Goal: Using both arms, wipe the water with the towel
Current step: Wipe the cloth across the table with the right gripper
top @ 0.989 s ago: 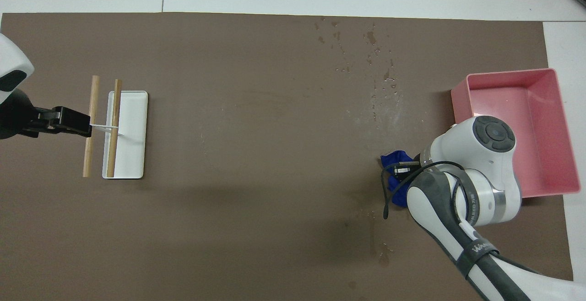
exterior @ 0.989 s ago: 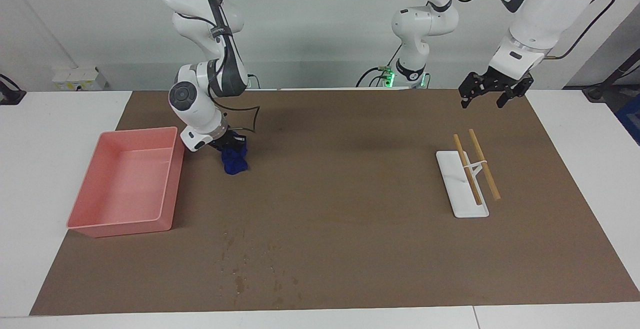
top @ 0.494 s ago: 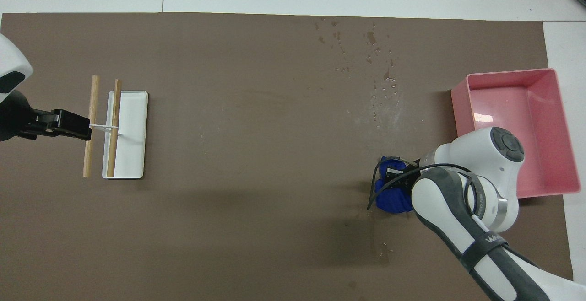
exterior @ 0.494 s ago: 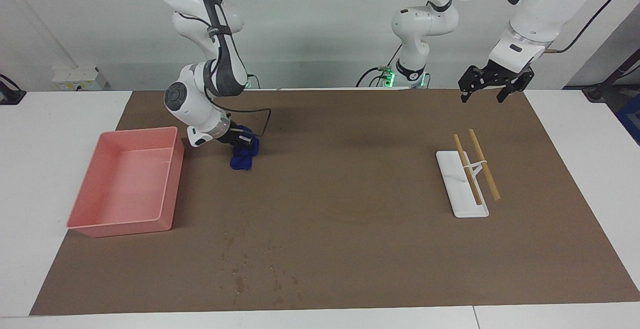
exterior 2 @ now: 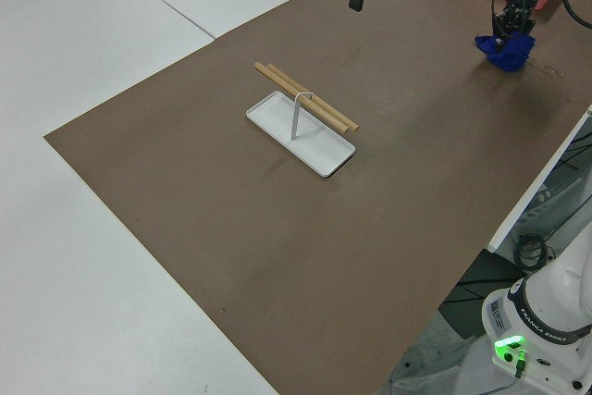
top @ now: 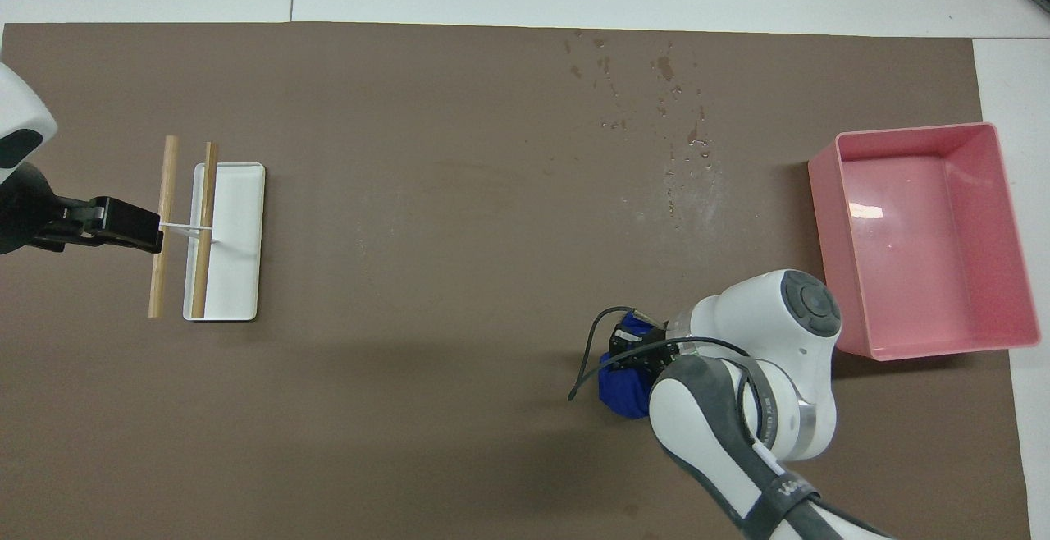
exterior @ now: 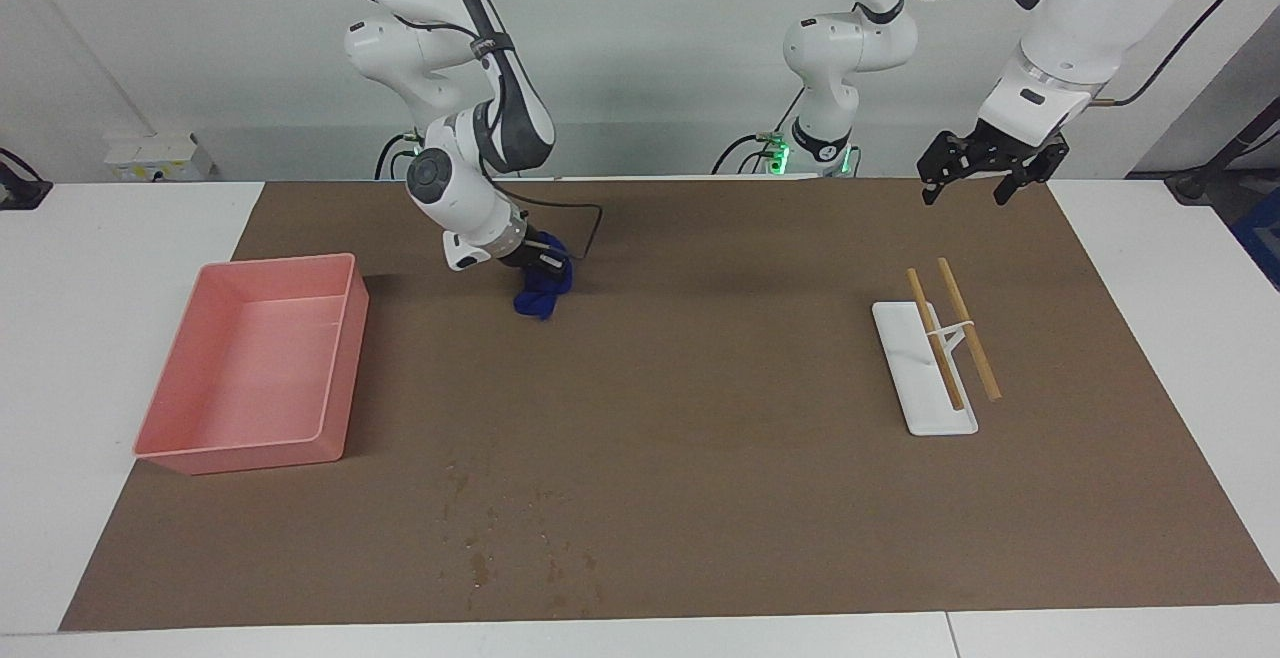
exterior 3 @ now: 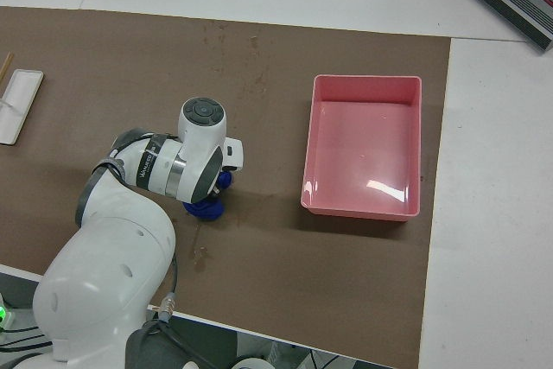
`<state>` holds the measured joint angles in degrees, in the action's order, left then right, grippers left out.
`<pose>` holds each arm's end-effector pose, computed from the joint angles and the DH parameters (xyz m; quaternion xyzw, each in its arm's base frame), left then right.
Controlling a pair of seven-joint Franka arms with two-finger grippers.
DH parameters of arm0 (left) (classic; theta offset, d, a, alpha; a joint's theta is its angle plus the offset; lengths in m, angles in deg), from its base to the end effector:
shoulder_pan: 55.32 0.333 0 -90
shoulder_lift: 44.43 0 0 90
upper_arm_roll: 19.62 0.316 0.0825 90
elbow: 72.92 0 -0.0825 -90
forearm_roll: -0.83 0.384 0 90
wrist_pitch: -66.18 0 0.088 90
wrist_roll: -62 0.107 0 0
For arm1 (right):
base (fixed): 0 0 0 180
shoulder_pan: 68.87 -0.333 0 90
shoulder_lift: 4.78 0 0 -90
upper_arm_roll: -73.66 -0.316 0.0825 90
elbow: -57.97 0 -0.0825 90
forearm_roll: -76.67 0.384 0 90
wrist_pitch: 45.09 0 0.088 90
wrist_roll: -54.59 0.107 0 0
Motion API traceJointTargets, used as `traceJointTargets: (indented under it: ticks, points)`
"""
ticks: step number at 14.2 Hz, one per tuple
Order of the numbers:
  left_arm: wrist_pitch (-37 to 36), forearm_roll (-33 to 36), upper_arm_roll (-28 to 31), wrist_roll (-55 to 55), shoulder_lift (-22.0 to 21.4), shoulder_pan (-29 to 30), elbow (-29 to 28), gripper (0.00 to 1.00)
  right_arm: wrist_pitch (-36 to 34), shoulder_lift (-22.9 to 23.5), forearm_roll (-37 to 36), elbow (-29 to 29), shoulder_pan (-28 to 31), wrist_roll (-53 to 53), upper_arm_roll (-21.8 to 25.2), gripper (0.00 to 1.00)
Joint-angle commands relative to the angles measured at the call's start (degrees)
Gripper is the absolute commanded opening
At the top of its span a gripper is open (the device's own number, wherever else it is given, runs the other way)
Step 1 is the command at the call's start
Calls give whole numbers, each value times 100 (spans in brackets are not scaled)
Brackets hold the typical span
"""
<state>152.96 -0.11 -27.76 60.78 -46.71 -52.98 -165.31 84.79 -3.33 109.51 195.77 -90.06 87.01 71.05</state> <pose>0.5327 -0.0575 0.6216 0.9988 -0.0400 -0.0295 0.0036 0.4300 0.2049 0.2926 -0.9383 0.2696 0.1643 0.1412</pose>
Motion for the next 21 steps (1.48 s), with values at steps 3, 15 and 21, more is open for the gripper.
traceJointTargets:
  ticks: [3, 15, 21]
  points:
    - [-73, 59, -21, 17, -62, 47, -34, 100, 265, -294, 389, 360, -394, 425, -2, 0]
    - [-73, 59, -21, 17, -71, 47, -34, 100, 28, -312, -2228, 573, 2168, -3244, 42, 0]
    - [-73, 59, -21, 17, -62, 47, -34, 100, -278, -285, -2590, 414, 2533, -3026, -2, 0]
